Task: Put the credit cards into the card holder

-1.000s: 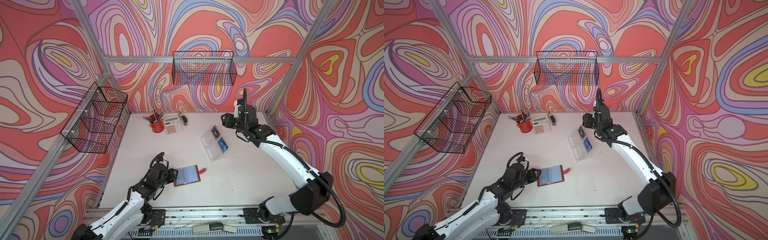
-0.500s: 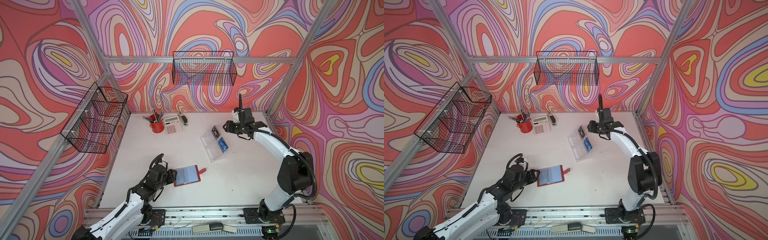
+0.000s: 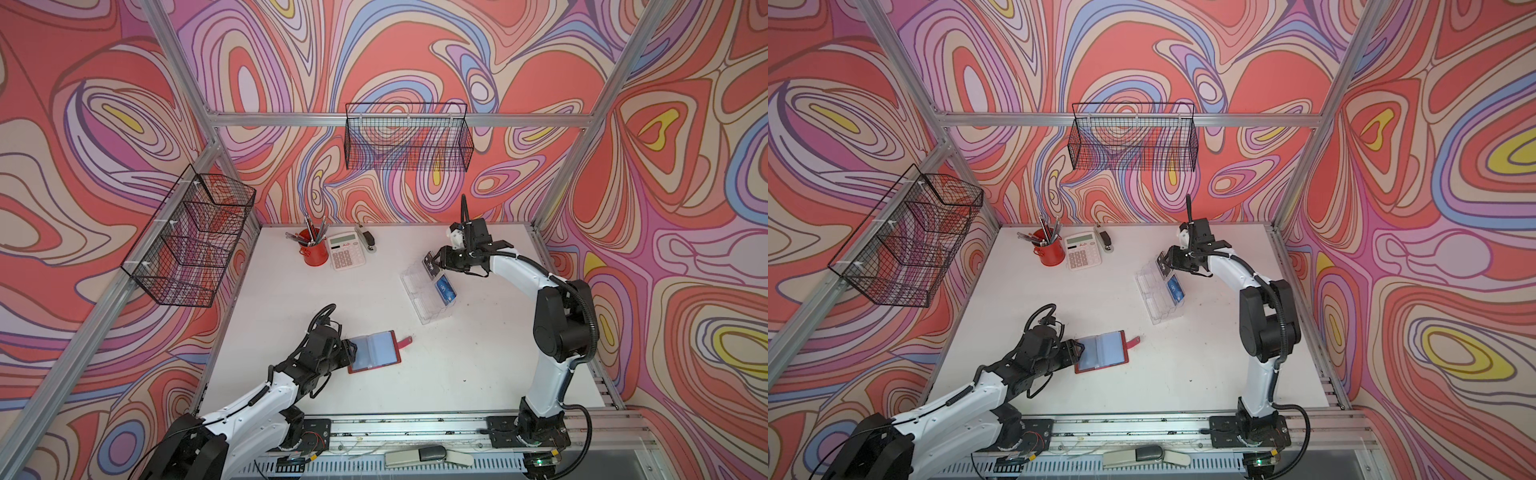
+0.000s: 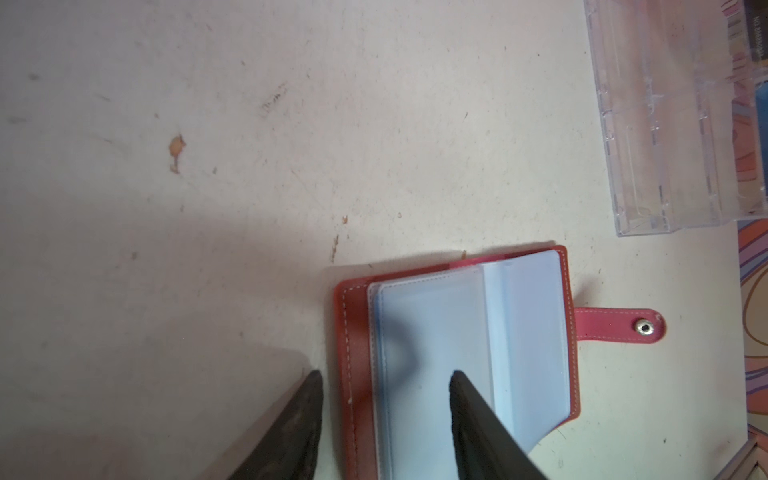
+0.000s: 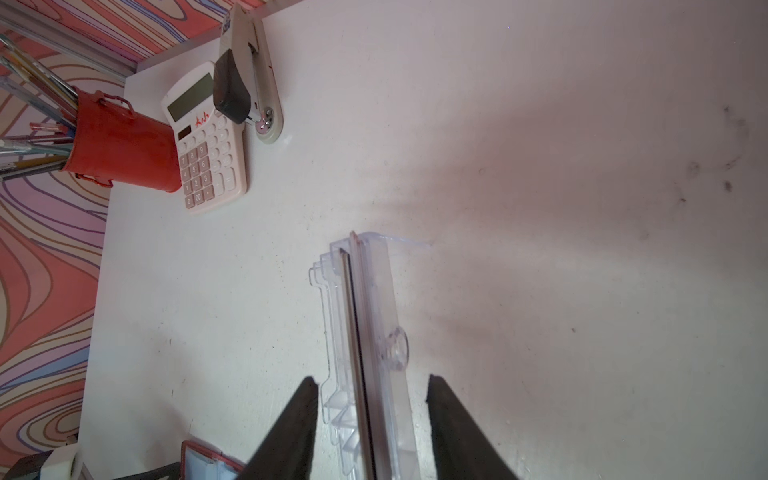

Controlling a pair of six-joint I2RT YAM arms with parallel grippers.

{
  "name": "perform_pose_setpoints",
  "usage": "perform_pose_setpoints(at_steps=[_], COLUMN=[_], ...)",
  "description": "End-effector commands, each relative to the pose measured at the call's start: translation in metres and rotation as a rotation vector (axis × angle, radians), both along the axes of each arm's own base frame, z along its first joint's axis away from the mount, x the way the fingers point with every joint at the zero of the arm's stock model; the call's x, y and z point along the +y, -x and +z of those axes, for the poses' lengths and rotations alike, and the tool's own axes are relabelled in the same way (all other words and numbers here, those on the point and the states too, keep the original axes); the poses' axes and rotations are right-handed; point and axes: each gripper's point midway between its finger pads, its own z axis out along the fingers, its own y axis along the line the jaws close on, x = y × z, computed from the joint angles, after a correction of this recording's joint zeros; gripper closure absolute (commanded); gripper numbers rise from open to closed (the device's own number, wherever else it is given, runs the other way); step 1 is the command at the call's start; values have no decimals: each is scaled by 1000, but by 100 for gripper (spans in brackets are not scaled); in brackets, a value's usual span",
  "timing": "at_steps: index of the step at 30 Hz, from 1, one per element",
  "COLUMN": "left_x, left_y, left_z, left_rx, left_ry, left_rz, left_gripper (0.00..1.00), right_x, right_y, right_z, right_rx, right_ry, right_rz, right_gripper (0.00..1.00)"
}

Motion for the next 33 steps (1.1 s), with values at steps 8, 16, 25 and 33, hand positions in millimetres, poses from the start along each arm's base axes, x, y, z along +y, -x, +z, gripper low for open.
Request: perform_pose_setpoints(at_steps=[8,16,25,33], left_x=[-1,3,6,6], left_y=[-3,-2,-3,-3], left_z=[6,9,10,9], left_rx=[-14,-33,-40,-35], left_ry=[-2,-11,-20,-22], left_rz=[-7,5,12,13], left_gripper=[48,48,48,48], right_x=[17,24,25,30], right_y=[-1,5,3,0], right_z=[4,3,-16,-21], right_rx=[16,24,40,43], right_ry=[-50,-37,72,129], right_rz=[69,81,58,56], right_gripper=[68,72,72,72])
